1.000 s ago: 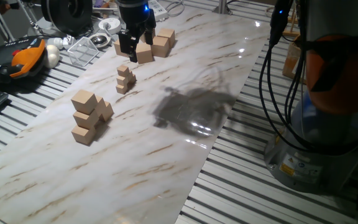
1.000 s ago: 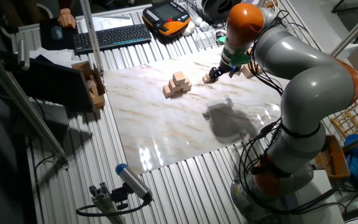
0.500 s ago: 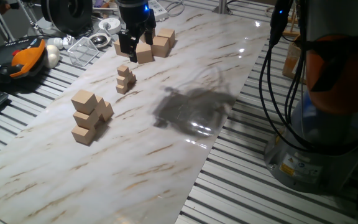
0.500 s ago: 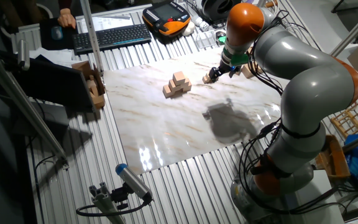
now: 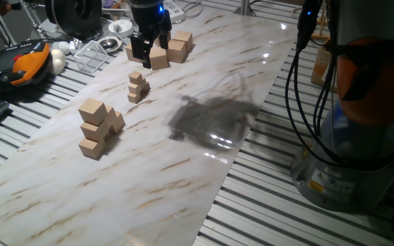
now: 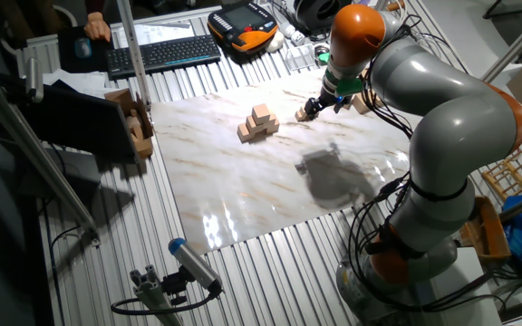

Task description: Stack the blocks into a pyramid shape

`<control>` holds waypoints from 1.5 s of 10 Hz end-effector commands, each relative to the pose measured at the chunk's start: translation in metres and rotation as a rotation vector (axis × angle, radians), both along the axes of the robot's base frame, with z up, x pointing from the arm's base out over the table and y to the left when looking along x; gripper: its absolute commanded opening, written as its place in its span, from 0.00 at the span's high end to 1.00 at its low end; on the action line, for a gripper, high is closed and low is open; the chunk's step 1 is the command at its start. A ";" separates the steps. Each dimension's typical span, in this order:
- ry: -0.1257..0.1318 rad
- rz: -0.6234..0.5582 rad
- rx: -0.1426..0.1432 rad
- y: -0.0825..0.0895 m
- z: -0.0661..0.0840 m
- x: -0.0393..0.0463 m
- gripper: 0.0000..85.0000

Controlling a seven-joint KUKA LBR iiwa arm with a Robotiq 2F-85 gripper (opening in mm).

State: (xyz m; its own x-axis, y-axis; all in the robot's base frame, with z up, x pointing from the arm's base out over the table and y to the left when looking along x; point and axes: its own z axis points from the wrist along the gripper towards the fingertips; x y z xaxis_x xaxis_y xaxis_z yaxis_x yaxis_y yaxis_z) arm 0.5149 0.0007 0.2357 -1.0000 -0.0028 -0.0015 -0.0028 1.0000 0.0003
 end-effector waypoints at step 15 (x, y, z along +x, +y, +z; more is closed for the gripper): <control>0.069 0.107 0.049 -0.001 0.006 0.0027 1.00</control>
State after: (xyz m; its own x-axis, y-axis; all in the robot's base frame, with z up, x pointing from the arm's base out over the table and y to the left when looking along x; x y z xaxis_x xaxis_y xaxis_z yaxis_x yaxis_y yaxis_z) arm 0.5177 -0.0006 0.2413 -0.9917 -0.1110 0.0645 -0.1076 0.9927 0.0544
